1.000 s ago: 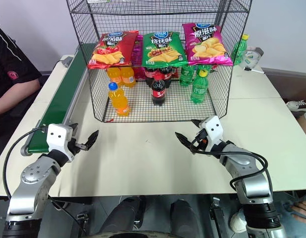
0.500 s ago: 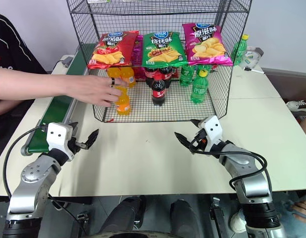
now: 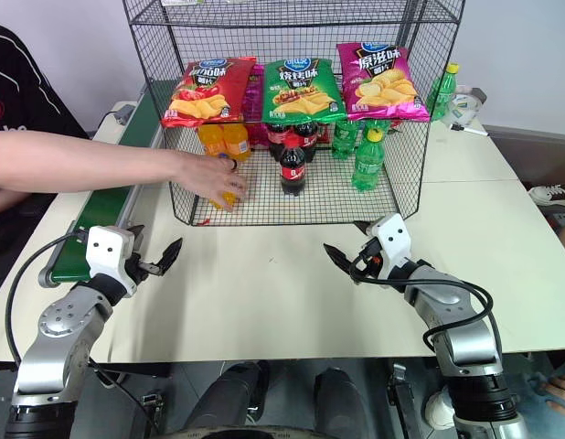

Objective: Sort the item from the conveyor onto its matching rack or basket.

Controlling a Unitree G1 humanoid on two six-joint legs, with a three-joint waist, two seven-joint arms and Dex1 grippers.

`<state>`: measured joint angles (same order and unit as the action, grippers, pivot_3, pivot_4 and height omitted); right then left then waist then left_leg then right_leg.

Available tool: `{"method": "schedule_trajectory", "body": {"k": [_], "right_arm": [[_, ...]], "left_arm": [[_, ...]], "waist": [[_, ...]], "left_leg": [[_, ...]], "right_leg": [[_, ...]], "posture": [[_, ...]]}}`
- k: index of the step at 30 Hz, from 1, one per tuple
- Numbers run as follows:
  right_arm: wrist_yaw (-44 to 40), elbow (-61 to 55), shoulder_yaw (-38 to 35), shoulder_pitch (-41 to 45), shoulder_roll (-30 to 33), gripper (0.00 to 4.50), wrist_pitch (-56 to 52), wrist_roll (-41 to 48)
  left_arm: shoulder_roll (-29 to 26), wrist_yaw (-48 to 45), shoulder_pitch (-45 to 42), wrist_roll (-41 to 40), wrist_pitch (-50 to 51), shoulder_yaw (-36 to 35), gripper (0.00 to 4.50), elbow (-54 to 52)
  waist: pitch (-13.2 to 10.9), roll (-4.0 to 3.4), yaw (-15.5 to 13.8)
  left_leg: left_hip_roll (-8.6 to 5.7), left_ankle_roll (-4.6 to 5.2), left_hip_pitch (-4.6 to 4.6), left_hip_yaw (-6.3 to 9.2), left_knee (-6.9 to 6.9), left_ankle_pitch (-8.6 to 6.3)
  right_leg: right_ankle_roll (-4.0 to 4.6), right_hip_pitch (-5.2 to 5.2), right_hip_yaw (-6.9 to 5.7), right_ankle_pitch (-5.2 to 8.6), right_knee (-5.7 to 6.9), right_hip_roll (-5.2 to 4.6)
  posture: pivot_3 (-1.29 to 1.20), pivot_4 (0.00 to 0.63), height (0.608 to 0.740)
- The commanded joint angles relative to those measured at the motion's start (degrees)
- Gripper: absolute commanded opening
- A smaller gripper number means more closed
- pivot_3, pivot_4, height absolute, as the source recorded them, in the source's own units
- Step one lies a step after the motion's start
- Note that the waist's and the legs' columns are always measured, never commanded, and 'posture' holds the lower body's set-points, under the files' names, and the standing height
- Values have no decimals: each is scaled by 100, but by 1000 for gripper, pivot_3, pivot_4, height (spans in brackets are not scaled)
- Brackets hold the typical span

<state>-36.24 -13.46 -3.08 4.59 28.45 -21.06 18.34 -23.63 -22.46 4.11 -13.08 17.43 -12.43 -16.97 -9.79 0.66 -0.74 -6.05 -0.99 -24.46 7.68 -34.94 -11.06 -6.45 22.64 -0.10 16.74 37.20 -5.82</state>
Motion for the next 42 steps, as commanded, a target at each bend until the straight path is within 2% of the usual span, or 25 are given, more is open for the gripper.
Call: {"method": "schedule_trajectory", "body": {"k": [1,42], "right_arm": [[30,-200,-11,28,11,4500,-3,0],[-140,23,91,360,-54,4500,175,-96]], "left_arm": [[-67,13,-3,-23,-4,-91,4448,-197],[-48,302,50,4,-37,-356,4448,-321]], "waist": [[0,0,0],[-1,-1,3]], "left_leg": [[0,0,0,0,0,0],[0,0,0,0,1,0]], "right_leg": [[0,0,0,0,0,0],[0,2,0,0,-1,0]], "posture": [[0,150,740],[0,150,740]]}}
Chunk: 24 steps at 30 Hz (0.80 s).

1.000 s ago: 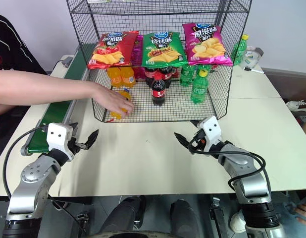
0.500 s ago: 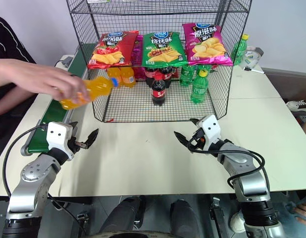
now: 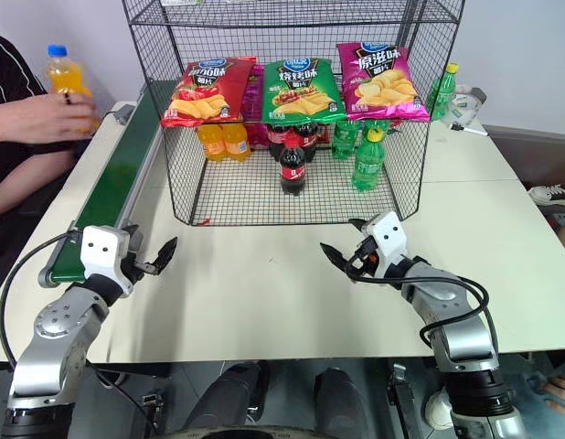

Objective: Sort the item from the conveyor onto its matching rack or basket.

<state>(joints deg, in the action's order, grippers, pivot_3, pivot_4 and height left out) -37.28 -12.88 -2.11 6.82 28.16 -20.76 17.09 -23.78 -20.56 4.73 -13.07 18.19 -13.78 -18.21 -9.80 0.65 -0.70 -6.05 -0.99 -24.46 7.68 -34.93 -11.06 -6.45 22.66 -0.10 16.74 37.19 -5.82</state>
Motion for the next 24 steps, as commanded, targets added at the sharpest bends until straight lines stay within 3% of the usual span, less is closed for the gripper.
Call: {"method": "schedule_trajectory", "body": {"k": [1,9,24], "right_arm": [[-43,-19,-3,155,-30,4500,153,25],[-59,63,17,219,-43,4500,267,5],[-48,124,128,315,-118,4500,391,-12]], "left_arm": [[-26,133,-20,3,-117,-239,4448,-187],[-20,292,-82,-28,-159,-421,4448,-69],[80,1273,-590,-135,-207,-1626,4448,547]], "waist": [[0,0,-3],[-1,0,-5],[-2,2,-3]], "left_leg": [[0,0,0,0,0,0],[0,0,0,0,0,0],[0,1,1,0,0,1]], "right_leg": [[0,0,0,0,0,0],[-1,0,0,0,-1,0],[-4,0,-1,-2,0,3]], "posture": [[0,150,740],[0,150,740],[0,150,740]]}}
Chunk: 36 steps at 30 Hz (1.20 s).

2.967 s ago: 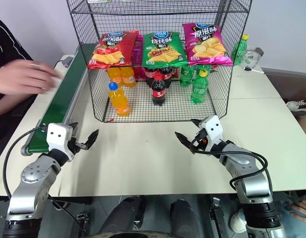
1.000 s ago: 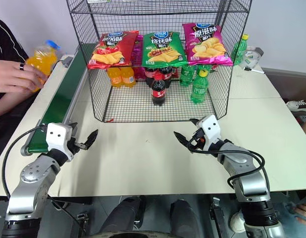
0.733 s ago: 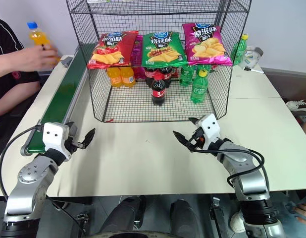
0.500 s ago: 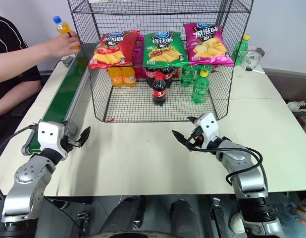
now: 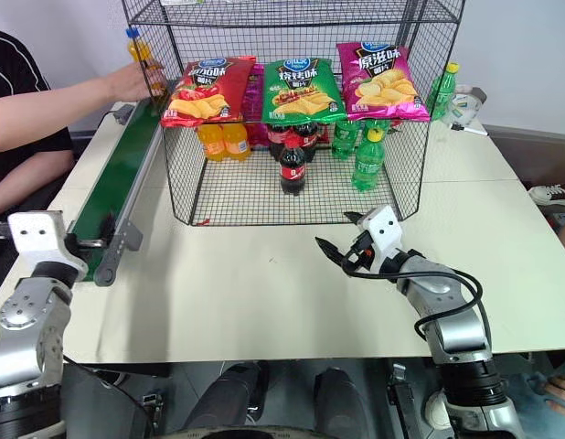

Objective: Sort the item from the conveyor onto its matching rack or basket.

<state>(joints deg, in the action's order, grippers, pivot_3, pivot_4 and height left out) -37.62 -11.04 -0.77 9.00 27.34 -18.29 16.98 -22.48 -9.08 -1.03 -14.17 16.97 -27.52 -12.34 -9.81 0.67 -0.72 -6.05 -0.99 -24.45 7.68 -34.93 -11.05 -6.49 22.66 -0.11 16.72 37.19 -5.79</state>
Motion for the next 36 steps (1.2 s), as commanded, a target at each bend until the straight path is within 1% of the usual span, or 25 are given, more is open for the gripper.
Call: {"method": "schedule_trajectory", "body": {"k": [1,5,14,36], "right_arm": [[-15,-55,2,100,-44,4500,149,-5],[-16,-53,54,100,-86,4500,167,-19],[-3,-137,110,51,-163,4500,142,-26],[-19,-58,162,44,-199,4500,257,-57]], "left_arm": [[-44,161,-11,-17,-83,-262,4448,-39],[80,313,4,-158,-28,-358,4448,-93],[152,164,106,-404,26,-315,4448,-164],[333,5,422,-390,-184,-230,4448,-76]], "waist": [[0,0,-1],[0,1,-5],[0,1,-2],[0,1,-1]], "left_leg": [[0,0,0,0,0,0],[0,0,0,0,-2,0],[0,-1,0,1,-2,0],[0,-1,0,0,-1,-1]], "right_leg": [[0,0,0,0,0,1],[1,-1,0,0,0,0],[1,0,0,0,1,1],[2,0,1,0,0,0]], "posture": [[0,150,740],[0,150,740],[0,150,740],[0,150,740]]}}
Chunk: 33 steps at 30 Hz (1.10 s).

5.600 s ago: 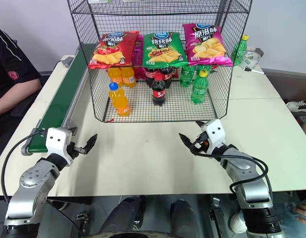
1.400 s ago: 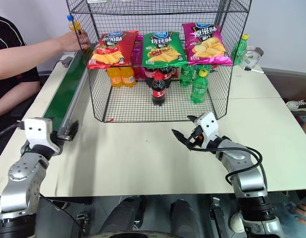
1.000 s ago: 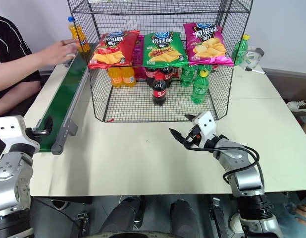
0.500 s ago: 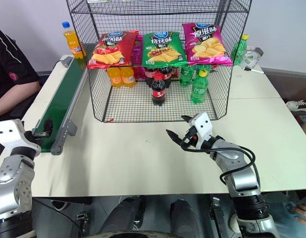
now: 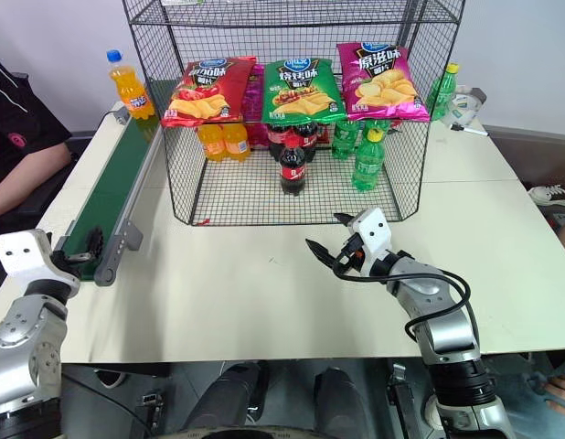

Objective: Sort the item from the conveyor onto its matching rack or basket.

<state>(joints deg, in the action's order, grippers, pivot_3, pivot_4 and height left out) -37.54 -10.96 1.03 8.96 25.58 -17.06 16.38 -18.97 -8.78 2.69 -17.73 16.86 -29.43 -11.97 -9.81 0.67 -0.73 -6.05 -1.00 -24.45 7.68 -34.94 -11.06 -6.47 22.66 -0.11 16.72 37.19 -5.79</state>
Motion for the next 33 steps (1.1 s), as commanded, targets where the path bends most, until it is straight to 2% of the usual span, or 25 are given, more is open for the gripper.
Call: {"method": "schedule_trajectory", "body": {"k": [1,16,33], "right_arm": [[-31,-75,-19,41,-20,4500,136,8],[-452,-622,17,-175,32,4500,-132,549],[-493,-859,396,102,-106,4500,-195,556]], "left_arm": [[-13,-32,59,-31,-181,-40,4448,-109],[-46,-73,69,25,-320,-24,4448,70],[-159,-112,-48,40,-392,-26,4448,225]], "waist": [[0,0,0],[0,0,2],[0,0,-1]], "left_leg": [[0,0,0,0,0,0],[0,0,0,0,0,0],[0,-1,0,0,1,-1]], "right_leg": [[0,0,0,0,0,0],[1,0,0,0,0,0],[1,1,0,1,-1,-1]], "posture": [[0,150,740],[0,150,740],[0,150,740]]}}
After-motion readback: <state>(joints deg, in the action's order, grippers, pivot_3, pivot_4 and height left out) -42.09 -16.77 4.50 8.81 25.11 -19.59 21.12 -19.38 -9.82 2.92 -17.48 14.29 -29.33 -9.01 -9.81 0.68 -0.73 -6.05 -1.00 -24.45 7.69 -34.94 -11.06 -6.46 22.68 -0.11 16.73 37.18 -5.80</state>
